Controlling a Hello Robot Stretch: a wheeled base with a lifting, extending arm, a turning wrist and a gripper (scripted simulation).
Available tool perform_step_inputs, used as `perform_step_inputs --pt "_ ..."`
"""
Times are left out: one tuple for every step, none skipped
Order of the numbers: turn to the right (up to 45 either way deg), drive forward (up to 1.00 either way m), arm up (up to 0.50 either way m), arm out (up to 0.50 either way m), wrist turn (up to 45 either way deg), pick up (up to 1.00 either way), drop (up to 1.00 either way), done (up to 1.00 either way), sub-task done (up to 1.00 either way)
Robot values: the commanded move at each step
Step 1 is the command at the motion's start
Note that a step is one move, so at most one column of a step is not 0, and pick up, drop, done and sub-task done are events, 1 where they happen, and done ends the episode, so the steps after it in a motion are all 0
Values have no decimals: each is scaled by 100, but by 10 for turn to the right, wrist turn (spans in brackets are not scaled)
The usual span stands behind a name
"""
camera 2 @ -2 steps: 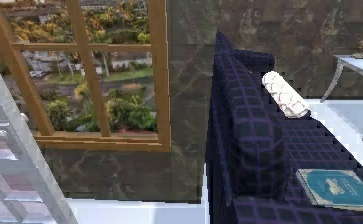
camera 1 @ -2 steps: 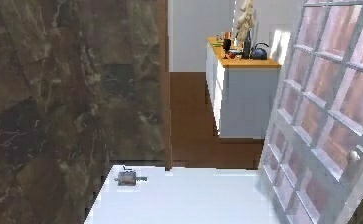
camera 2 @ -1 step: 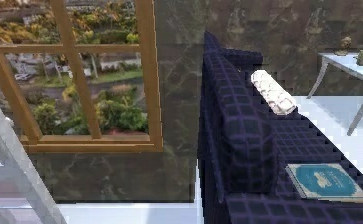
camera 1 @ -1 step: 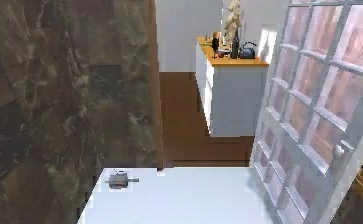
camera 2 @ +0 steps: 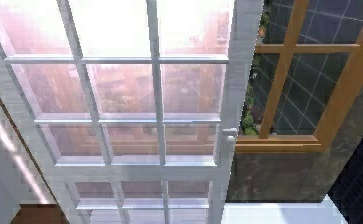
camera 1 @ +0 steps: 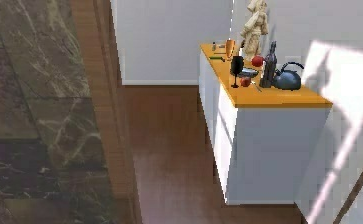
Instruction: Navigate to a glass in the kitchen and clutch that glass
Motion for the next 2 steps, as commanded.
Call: perform_step_inputs --pt "30 0 0 0 0 0 0 0 0" --pt "0 45 0 0 0 0 0 0 0"
